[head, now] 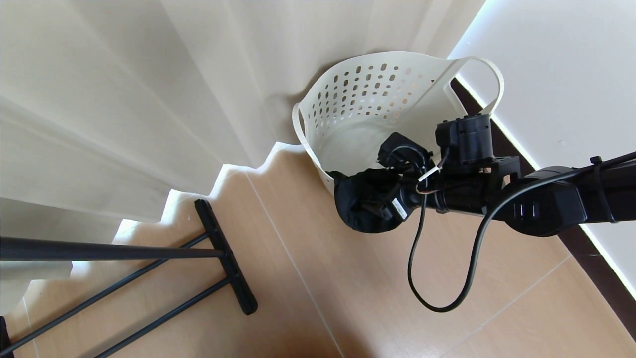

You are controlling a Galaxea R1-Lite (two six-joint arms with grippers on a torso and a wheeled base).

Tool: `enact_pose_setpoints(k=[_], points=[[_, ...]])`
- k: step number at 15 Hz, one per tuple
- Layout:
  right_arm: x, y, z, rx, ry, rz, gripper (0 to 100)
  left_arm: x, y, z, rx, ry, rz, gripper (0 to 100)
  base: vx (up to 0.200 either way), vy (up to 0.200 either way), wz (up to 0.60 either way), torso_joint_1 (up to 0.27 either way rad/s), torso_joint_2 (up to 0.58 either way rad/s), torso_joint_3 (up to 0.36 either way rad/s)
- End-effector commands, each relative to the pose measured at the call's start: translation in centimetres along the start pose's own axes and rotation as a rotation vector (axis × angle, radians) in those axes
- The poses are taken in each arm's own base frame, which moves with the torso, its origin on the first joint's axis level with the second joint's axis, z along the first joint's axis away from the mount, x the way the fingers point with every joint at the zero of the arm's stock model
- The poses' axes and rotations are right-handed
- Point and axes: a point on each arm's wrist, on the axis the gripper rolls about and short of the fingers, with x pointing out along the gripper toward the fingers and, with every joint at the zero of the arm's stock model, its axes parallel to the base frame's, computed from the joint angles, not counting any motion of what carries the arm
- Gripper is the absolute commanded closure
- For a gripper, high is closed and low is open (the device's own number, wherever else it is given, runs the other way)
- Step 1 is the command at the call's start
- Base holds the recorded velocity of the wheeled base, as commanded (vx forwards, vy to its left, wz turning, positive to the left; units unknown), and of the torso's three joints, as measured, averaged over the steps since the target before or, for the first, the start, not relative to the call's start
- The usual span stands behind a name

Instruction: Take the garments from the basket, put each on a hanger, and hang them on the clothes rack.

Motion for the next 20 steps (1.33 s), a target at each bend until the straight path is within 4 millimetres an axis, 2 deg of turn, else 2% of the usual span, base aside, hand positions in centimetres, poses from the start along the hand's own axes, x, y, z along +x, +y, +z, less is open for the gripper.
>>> enact_pose_setpoints(k=[1,5,13,20], points=[[-0.2,0.5,0.0,-0.006,-0.001,0.015,0,0.0,0.0,0.0,0.000,0.000,0.000,0,0.000,0.000,0.00,0.000,0.00,0.000],[0.3,1.1,0.1,-0.012,-0.010,0.039,0,0.0,0.0,0.0,0.000,0.000,0.000,0,0.000,0.000,0.00,0.000,0.00,0.000],[-0.5,-3.3,0.9,0.054,-0.057,-0.071,0,0.0,0.0,0.0,0.000,0.000,0.000,0,0.000,0.000,0.00,0.000,0.00,0.000],[1.7,-4.2,-0.2,0.068,0.016,-0.076,0,0.0,0.0,0.0,0.000,0.000,0.000,0,0.000,0.000,0.00,0.000,0.00,0.000]])
